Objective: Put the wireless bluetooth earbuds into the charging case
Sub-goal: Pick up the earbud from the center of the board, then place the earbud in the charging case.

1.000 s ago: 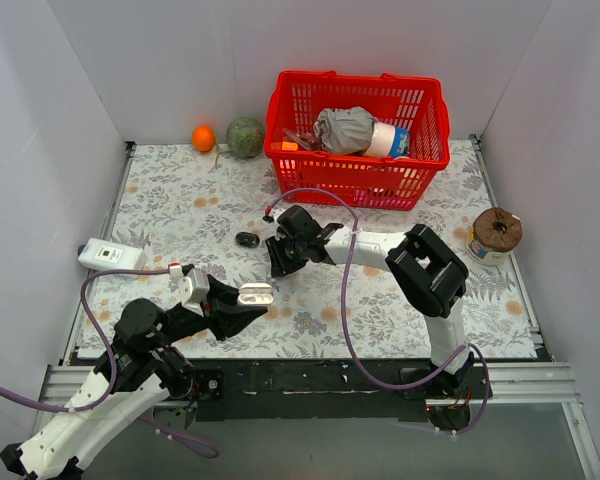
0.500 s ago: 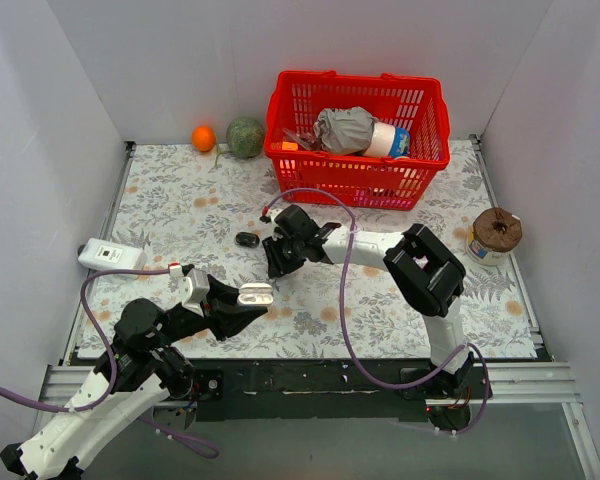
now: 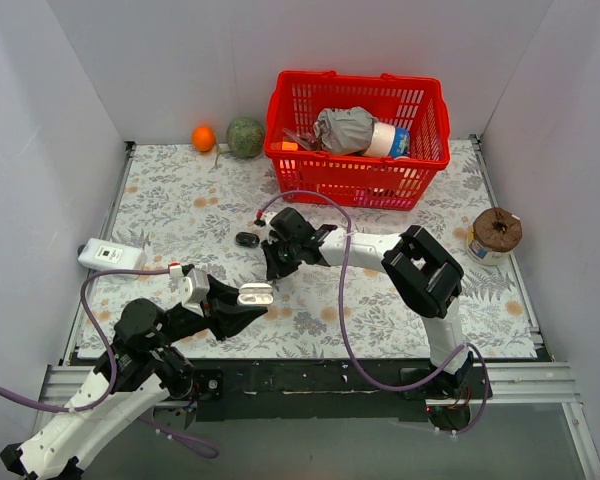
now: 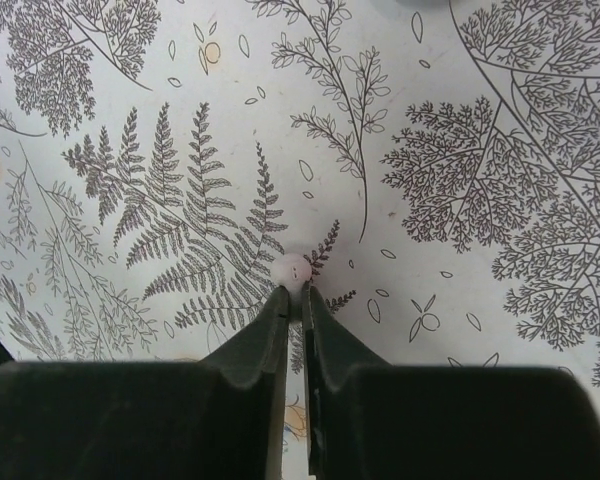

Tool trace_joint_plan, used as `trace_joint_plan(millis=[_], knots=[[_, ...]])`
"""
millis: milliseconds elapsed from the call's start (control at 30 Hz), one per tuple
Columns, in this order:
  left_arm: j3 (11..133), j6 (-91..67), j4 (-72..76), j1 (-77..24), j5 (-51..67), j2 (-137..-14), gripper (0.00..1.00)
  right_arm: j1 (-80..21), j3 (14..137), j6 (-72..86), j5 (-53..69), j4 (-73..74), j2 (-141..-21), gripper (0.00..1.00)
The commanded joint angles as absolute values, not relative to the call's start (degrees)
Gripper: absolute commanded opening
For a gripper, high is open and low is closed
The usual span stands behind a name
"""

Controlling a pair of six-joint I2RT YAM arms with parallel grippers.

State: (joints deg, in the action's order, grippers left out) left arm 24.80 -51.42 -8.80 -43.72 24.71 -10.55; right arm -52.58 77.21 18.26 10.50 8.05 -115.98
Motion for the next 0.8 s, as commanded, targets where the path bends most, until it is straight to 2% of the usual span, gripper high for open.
trace_joint_plan(millis=[0,33,133,200,300,500,600,767], knots=[[24.70,-51.42,-8.00,-43.95,25.23,-10.55,0.00,-52.47,78.05,17.67,9.23,9.58,-116.63,0.04],[24.70,-51.42,-8.00,-43.95,25.22,-10.55,0.00,-52.47,77.87,17.67,8.71,9.58,-116.20,0.01],[24.87,-51.42,-8.00,-43.95,25.31,-10.46,0.00,-52.56,74.64,17.40,7.04,8.18,-111.12,0.01],[25.22,-51.50,-7.91,-43.95,24.87,-10.89,0.00,-52.30,69.55,16.18,4.93,7.56,-102.71,0.01],[25.31,-50.98,-6.51,-43.95,25.05,-12.21,0.00,-51.33,67.85,10.58,0.89,13.34,-91.55,0.01],[26.98,-47.73,-1.59,-43.95,28.11,-20.38,0.00,-52.29,74.26,2.73,-10.36,32.95,-76.24,0.01],[26.90,-46.15,2.63,-43.86,32.59,-24.08,0.00,-53.26,74.01,-1.48,-7.40,34.28,-68.16,0.01],[27.24,-46.67,9.76,-43.95,43.05,-28.80,0.00,-54.40,74.26,-7.54,6.92,37.78,-58.72,0.01]])
